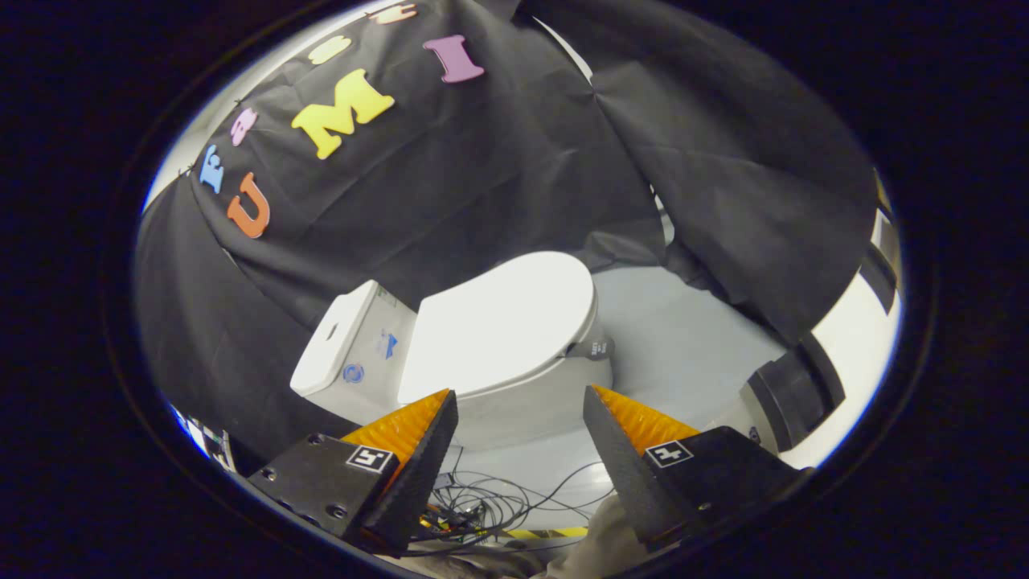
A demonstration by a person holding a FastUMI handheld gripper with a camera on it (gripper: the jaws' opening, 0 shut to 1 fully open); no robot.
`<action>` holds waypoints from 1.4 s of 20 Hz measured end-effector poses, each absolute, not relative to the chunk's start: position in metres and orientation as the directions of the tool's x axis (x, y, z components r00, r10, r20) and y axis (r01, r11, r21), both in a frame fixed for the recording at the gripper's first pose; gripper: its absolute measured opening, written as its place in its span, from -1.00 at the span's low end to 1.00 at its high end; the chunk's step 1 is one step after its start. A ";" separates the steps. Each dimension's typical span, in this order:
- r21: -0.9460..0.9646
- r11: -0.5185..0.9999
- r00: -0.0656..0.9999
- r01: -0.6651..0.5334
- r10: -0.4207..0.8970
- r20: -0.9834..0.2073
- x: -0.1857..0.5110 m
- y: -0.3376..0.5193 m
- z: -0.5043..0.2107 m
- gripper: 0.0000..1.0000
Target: Open the toilet lid.
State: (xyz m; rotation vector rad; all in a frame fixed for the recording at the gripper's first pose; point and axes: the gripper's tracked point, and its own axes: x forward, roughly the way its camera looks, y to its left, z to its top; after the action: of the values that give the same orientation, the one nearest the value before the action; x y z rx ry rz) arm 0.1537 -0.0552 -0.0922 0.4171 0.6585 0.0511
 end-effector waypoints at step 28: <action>0.422 0.864 0.553 0.274 0.217 -0.804 0.317 -0.115 -0.246 0.42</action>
State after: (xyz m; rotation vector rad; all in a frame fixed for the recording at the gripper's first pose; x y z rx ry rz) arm 0.3172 -0.1154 -0.2462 0.5493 0.9981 -0.0355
